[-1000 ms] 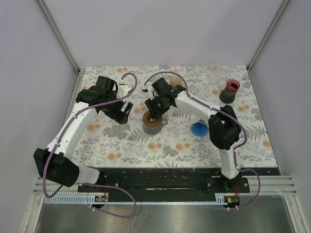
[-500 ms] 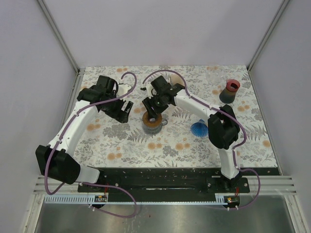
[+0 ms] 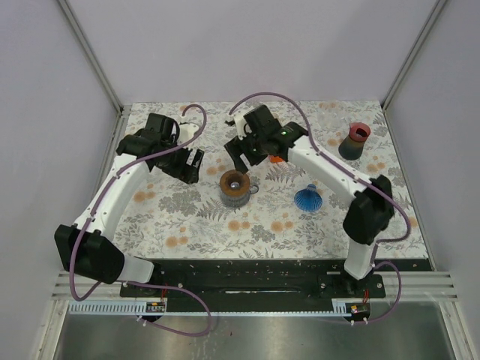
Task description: Place the coffee filter in the dripper
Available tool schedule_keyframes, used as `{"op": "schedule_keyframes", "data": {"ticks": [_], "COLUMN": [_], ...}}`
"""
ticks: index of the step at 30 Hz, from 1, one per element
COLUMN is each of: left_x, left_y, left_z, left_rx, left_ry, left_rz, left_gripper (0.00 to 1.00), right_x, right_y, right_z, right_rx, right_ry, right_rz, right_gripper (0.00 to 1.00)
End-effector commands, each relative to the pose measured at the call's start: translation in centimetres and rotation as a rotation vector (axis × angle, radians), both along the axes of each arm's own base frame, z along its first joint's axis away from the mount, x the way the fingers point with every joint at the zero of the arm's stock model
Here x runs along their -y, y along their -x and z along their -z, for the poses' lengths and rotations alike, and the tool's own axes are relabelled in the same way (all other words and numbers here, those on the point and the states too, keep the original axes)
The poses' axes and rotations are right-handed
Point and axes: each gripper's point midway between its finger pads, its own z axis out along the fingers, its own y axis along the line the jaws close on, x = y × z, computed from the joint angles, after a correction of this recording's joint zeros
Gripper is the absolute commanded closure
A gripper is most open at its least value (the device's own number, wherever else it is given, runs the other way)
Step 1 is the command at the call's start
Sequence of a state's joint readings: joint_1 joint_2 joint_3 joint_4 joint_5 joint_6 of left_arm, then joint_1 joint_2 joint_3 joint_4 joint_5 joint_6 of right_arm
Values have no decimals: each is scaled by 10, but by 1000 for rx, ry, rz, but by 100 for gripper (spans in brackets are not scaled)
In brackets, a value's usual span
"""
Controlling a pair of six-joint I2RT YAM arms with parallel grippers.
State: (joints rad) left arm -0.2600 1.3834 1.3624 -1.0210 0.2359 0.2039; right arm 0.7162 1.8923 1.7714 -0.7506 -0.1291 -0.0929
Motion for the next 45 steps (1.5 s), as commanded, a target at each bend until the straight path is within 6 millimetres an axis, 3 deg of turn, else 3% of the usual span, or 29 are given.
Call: {"op": "schedule_keyframes", "data": {"ticks": [1, 5, 7, 11, 14, 22, 32, 36, 45], "left_x": [11, 14, 18, 35, 42, 42, 46, 59, 83], "left_y": [-35, -48, -49, -37, -23, -9, -14, -12, -10], "left_z": [-23, -22, -15, 5, 23, 69, 127, 137, 140], "left_rx": [126, 153, 130, 35, 6, -37, -41, -69, -152], "left_ry": [81, 107, 121, 179, 178, 142, 149, 227, 352], "left_rz": [-56, -105, -108, -68, 13, 54, -51, -78, -97], "left_gripper": [17, 17, 17, 29, 29, 29, 27, 27, 26], "right_x": [57, 111, 127, 167, 195, 223, 230, 235, 241], "right_y": [-7, 14, 22, 28, 37, 74, 35, 33, 26], "right_z": [-55, -29, -25, -18, -4, 46, 70, 82, 88], "right_rx": [222, 233, 264, 316, 291, 164, 212, 205, 203], "right_ry": [86, 314, 371, 554, 676, 748, 765, 781, 751], "right_rz": [134, 114, 75, 78, 56, -49, 63, 67, 88], "right_gripper": [12, 12, 12, 12, 10, 5, 15, 16, 28]}}
